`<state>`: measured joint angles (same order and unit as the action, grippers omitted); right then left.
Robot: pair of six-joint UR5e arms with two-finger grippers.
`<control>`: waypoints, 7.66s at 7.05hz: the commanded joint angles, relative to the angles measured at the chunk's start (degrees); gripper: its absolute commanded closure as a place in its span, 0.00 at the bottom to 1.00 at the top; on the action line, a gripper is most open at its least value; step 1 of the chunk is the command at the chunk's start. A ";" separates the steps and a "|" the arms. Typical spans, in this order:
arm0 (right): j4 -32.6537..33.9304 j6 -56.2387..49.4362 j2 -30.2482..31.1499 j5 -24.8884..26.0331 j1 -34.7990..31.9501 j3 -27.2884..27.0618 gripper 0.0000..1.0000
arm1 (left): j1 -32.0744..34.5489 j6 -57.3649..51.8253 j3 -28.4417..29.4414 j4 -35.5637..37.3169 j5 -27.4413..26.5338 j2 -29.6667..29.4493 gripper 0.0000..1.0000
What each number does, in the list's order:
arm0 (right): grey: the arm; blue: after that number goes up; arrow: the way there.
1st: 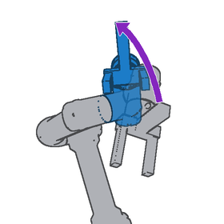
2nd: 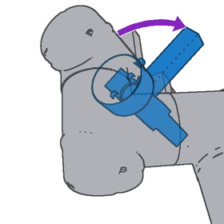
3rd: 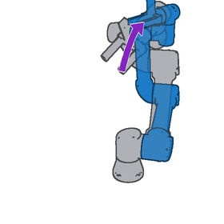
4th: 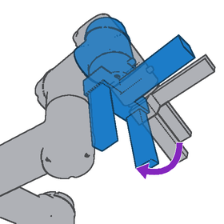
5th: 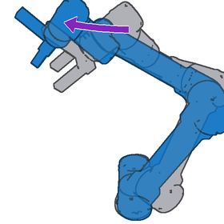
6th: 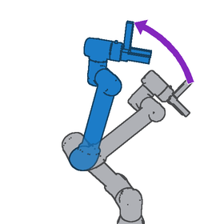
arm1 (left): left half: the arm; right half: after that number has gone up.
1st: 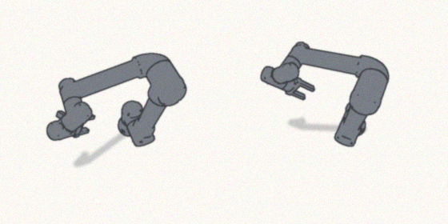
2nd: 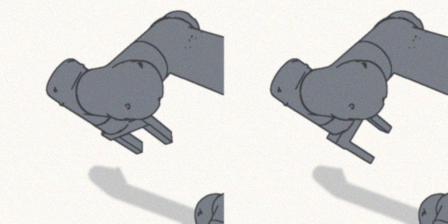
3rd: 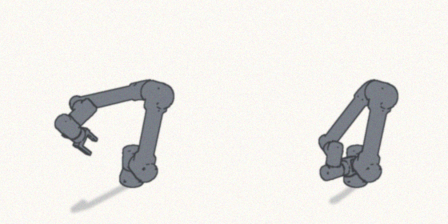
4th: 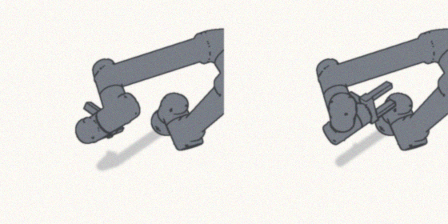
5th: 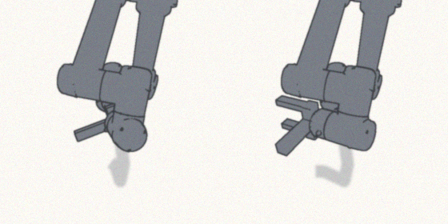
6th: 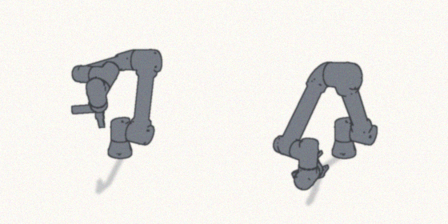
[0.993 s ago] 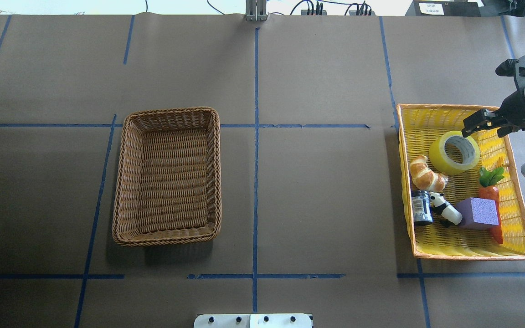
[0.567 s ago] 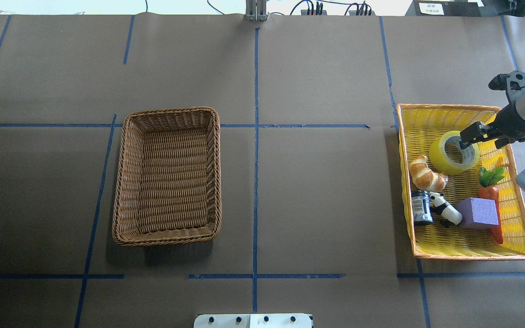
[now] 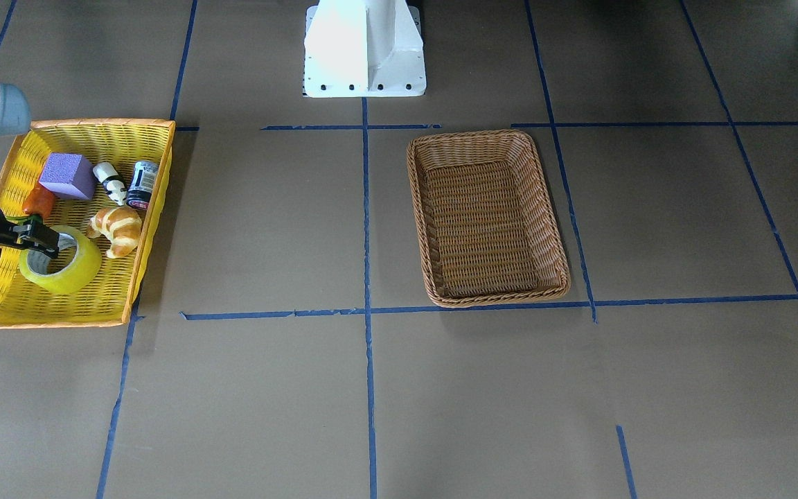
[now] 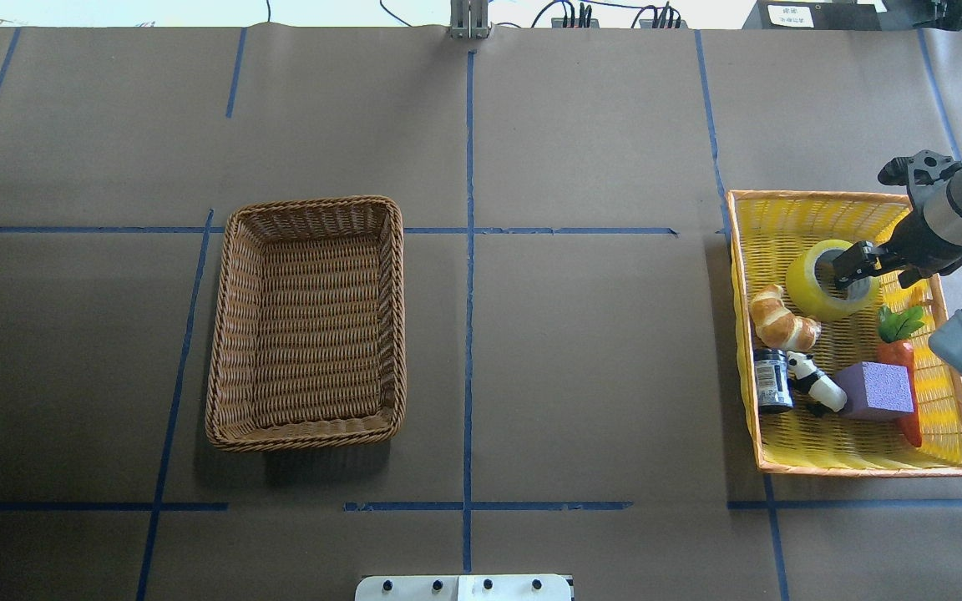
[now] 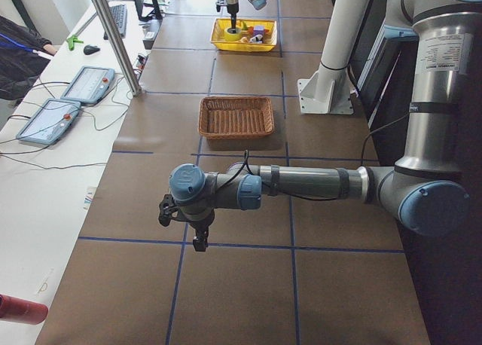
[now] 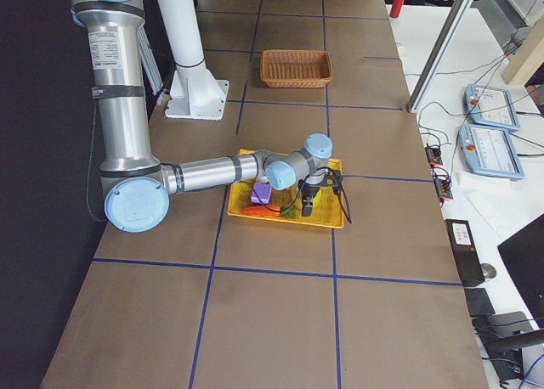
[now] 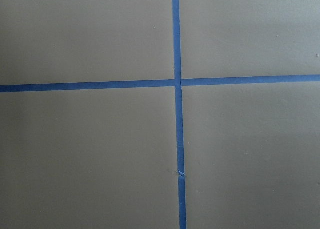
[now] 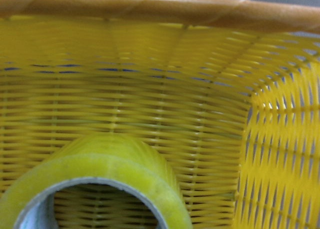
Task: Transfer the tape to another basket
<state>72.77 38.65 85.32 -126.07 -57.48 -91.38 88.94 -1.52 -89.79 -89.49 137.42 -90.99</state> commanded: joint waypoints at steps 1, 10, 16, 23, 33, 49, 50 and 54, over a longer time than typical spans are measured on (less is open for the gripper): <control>0.00 0.11 0.02 -0.05 0.26 0.59 0.28 | 0.01 -0.15 -0.21 0.02 0.04 0.19 0.00; -0.09 0.11 -0.15 -13.45 -10.80 -9.25 1.00 | 0.09 0.12 -4.15 -0.07 0.04 0.46 0.00; -9.32 33.31 -10.60 -16.06 -1.88 -15.67 0.99 | -20.24 48.35 -18.92 -25.24 3.56 1.43 0.00; -52.70 72.70 -10.70 5.71 18.68 -15.67 1.00 | -39.16 118.09 -17.53 -77.33 -7.66 -8.68 0.00; -56.43 76.40 -20.63 7.06 30.84 -15.93 0.99 | -59.22 139.95 -16.47 -105.01 -34.67 -17.90 0.00; -56.43 76.05 -21.34 16.73 37.70 -15.85 0.00 | -61.43 141.17 -17.61 -105.10 -34.85 -17.03 1.00; -56.43 75.96 -21.25 16.73 37.70 -15.85 0.00 | -61.34 141.44 -17.78 -105.10 -34.76 -16.86 1.00; -55.47 75.09 -19.59 12.72 31.41 -16.64 0.00 | -57.66 141.01 -19.11 -104.75 -30.38 -10.72 1.00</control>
<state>16.66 114.41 64.78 -110.64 -22.65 -107.96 30.02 139.75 -109.14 -194.57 105.66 -103.07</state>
